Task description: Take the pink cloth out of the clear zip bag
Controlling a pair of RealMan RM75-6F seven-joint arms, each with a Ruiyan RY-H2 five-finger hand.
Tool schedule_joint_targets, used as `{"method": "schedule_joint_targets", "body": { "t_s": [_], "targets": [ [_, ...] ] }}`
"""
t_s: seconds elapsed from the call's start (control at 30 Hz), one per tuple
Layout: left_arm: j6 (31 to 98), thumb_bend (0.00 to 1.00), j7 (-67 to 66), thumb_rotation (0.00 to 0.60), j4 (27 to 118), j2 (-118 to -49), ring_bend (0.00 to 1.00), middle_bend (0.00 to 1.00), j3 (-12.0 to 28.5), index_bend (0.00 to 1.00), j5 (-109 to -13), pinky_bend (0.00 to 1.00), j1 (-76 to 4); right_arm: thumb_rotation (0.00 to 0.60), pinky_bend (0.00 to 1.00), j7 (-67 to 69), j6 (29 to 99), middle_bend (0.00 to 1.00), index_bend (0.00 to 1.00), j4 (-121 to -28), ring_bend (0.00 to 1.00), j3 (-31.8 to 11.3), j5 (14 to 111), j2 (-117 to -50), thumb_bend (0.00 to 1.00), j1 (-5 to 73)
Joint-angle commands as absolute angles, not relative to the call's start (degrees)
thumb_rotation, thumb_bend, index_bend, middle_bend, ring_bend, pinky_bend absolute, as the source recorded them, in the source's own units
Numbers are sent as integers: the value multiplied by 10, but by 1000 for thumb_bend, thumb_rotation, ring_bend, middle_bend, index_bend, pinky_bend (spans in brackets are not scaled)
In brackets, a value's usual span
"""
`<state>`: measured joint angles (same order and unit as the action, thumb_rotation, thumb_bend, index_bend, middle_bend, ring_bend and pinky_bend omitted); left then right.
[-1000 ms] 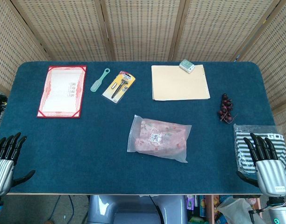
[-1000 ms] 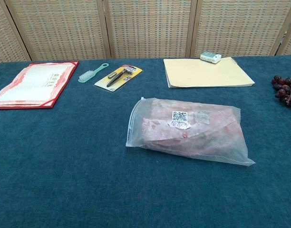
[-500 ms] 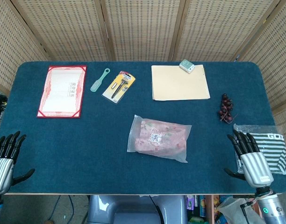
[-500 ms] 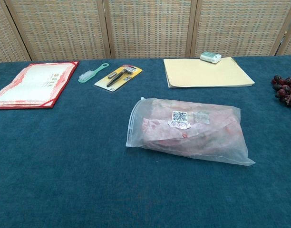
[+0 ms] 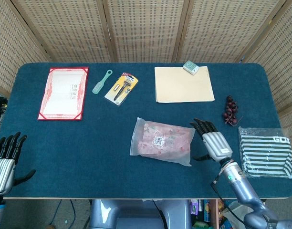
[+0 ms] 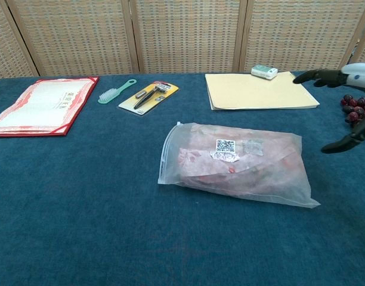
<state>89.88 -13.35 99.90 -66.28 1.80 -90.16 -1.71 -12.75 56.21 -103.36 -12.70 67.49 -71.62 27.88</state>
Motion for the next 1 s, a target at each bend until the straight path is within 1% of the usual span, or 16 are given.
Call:
{"method": "schedule_joint_targets", "body": {
  "t_s": [0.03, 0.13, 0.27, 0.43, 0.53, 0.73, 0.9, 1.0],
  "targets": [
    [894, 142, -138, 600, 998, -665, 0, 0, 20, 0, -895, 0, -19, 600, 0, -230, 540, 0, 0, -1063, 0, -141, 563, -760, 0, 338],
    [891, 142, -140, 600, 998, -666, 0, 0, 22, 0, -890, 0, -21, 600, 0, -274, 550, 0, 0, -1066, 0, -136, 514, -781, 0, 358],
    [891, 141, -135, 600, 998, -665, 0, 0, 25, 0, -885, 0, -22, 600, 0, -345, 580, 0, 0, -1039, 0, -126, 454, -843, 0, 395],
    [887, 142, -129, 600, 997, -663, 0, 0, 27, 0, -879, 0, -24, 600, 0, -387, 614, 0, 0, -1012, 0, -122, 427, -893, 0, 421],
    [885, 142, -128, 600, 996, -663, 0, 0, 26, 0, -879, 0, -26, 600, 0, -397, 622, 0, 0, -992, 0, -125, 406, -915, 0, 433],
    [886, 142, -124, 600, 995, -662, 0, 0, 26, 0, -878, 0, -26, 600, 0, -421, 634, 0, 0, -954, 0, -126, 367, -941, 0, 452],
    [883, 141, -122, 600, 994, -661, 0, 0, 27, 0, -874, 0, -28, 600, 0, -439, 626, 0, 0, -941, 0, -119, 333, -941, 0, 461],
    [881, 142, -125, 600, 994, -663, 0, 0, 26, 0, -874, 0, -29, 600, 0, -436, 620, 0, 0, -933, 0, -114, 330, -941, 0, 463]
  ]
}}
